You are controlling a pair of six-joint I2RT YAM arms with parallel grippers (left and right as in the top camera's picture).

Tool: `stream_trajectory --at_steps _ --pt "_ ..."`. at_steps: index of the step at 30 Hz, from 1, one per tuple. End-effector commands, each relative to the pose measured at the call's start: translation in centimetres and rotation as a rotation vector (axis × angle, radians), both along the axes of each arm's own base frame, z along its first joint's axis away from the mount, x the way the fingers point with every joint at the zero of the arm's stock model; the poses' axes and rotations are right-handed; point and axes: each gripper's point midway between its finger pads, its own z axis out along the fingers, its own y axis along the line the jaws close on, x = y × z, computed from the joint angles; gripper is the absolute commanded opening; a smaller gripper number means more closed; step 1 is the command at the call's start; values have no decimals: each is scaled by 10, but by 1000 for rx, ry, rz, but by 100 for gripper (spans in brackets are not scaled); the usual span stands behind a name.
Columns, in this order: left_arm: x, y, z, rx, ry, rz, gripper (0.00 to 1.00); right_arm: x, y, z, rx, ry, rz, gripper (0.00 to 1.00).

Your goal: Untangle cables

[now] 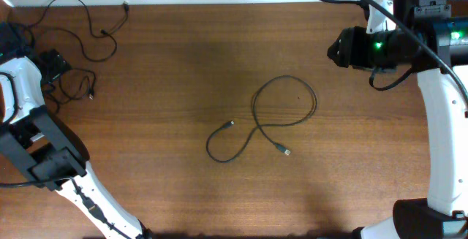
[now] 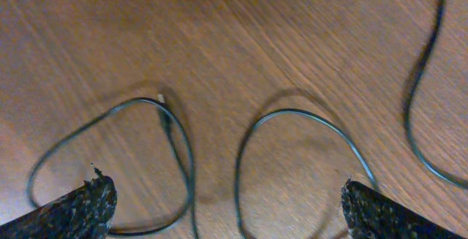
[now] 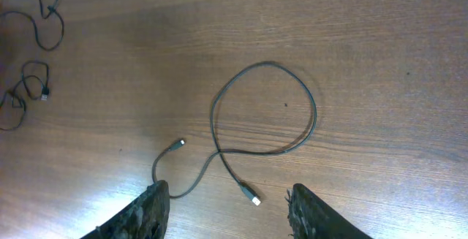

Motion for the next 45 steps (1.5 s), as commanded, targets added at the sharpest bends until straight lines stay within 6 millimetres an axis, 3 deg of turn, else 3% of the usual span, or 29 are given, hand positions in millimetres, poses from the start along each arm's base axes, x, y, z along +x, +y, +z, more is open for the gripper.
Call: stream_trajectory --at_steps 1,4,6,7,8,9,11,16,20,23,24,25,28,30,33,34,40,45 --pt "6 -7 32 -14 -69 -33 98 0 2 -2 -1 4 3 53" --pt "13 -32 28 -131 -103 -98 96 0 2 -2 -1 4 3 53" --pt "28 -61 32 -269 -189 -188 84 0 2 -2 -1 4 3 53" --pt "33 -70 35 -308 -216 -216 75 0 2 -2 -1 4 3 53" --pt "35 -75 36 -326 -228 -230 73 0 2 -2 -1 4 3 53" --pt "36 -78 36 -333 -231 -234 73 0 2 -2 -1 4 3 53" --pt "37 -80 35 -323 -220 -235 90 0 2 -2 -1 4 3 53" --pt "30 -82 35 -330 -193 -224 97 0 2 -2 -1 5 3 53" --pt "14 -67 72 -295 -236 -192 99 0 2 -2 -1 5 3 53" --pt "-7 -37 104 -260 -295 -32 99 0 2 -2 -1 5 3 53" --pt "-20 -20 116 -239 -317 29 95 0 2 -2 -1 5 3 53" --pt "-29 -9 117 -222 -314 59 95 0 2 -2 -1 5 3 53" --pt "-68 25 104 -161 -216 189 89 0 2 -2 -1 4 3 53" --pt "-115 53 84 -77 -64 326 89 0 2 -2 -2 5 3 53" --pt "-154 72 58 -12 88 389 78 1 2 -4 -1 6 4 53" --pt "-161 74 45 -14 127 370 78 1 2 -4 -1 7 3 53" --pt "-165 75 -25 -48 247 224 82 0 2 -19 -4 45 3 53" --pt "-150 79 -47 -64 195 198 79 3 2 -19 -3 37 3 53"
